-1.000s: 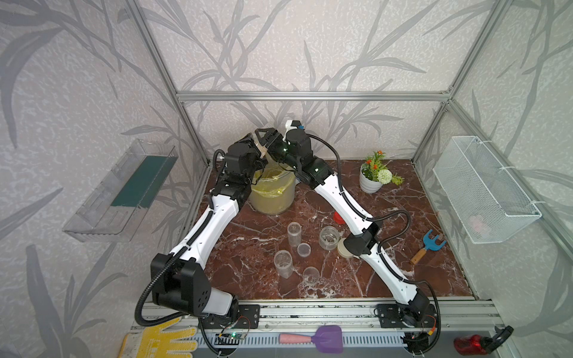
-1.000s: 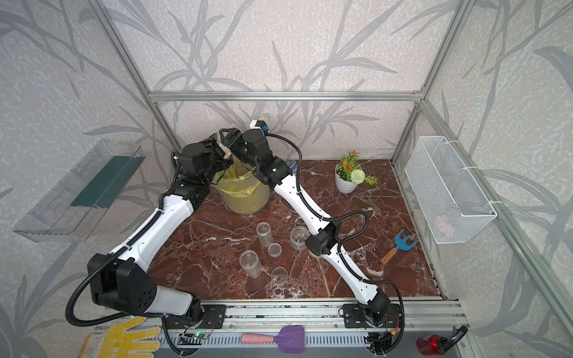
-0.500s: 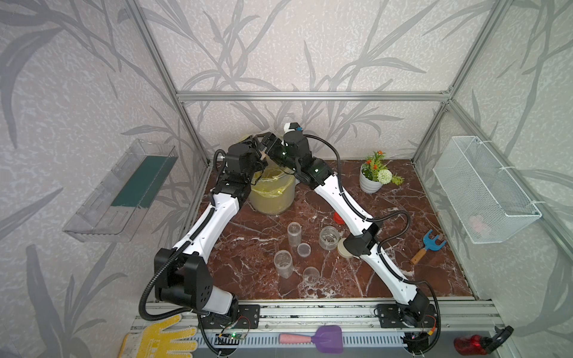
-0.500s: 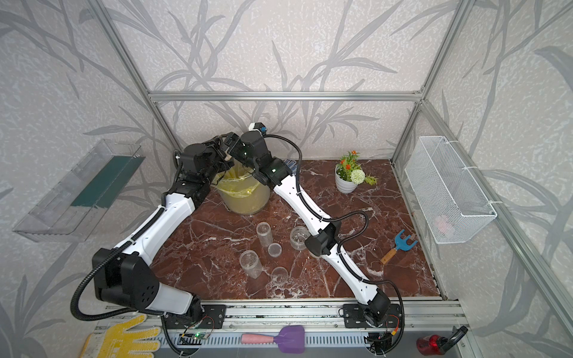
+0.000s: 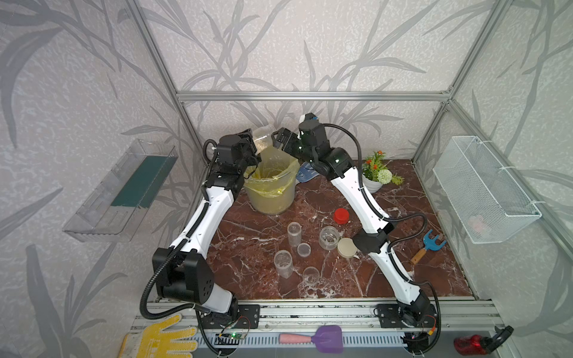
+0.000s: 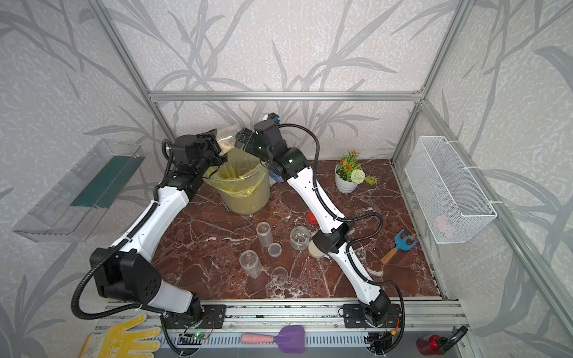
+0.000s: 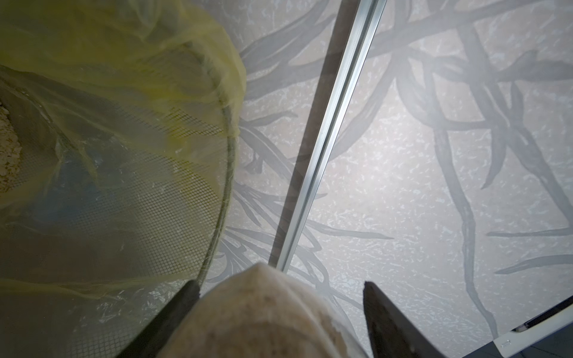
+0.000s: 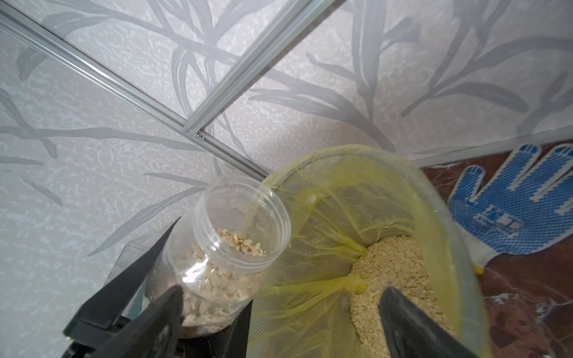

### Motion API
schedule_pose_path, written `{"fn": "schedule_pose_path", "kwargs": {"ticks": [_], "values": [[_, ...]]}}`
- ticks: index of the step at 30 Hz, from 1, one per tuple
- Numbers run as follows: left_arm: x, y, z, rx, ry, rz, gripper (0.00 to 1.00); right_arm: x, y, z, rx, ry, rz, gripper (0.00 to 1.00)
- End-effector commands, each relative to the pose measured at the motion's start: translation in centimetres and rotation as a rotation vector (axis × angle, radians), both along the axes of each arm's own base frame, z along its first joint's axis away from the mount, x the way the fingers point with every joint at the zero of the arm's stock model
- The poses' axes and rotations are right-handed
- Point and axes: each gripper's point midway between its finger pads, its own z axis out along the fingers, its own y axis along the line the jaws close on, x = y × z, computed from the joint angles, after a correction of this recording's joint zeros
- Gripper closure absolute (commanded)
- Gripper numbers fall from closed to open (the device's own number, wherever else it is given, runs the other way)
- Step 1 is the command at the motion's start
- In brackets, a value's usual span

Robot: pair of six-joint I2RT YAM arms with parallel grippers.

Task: Empty expired oatmeal from jars
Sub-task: Pour the expired oatmeal into the trash bin.

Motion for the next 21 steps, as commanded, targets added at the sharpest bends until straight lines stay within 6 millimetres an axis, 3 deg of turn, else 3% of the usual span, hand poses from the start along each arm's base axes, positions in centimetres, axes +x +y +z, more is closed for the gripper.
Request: {"fn": "schedule_pose_path", "kwargs": {"ticks": [1,10,16,21], "values": [[-0.6,-0.3,-0.4,0.077,0.031,-0.073,1.00,-1.9,-4.4,4.2,-0.066,-0.068,-0.005,0.03],[-2.2,1.1,-3.2,0.343,0.146,-0.173,1.00,-2.9,-11.5,5.6,-0.356,-0.150,-0.032,0.01],[-3.1,2.4,-4.1,0.604,0.235,-0.259,1.00,-4.2,-16.1,3.7,-0.597,-0.098,-0.011,0.01],[-2.4,1.4,-3.4,0.755,0.214,-0.377,1.00,-6.2,-19.5,1.6,-0.745,-0.060,-0.007,0.01]]}}
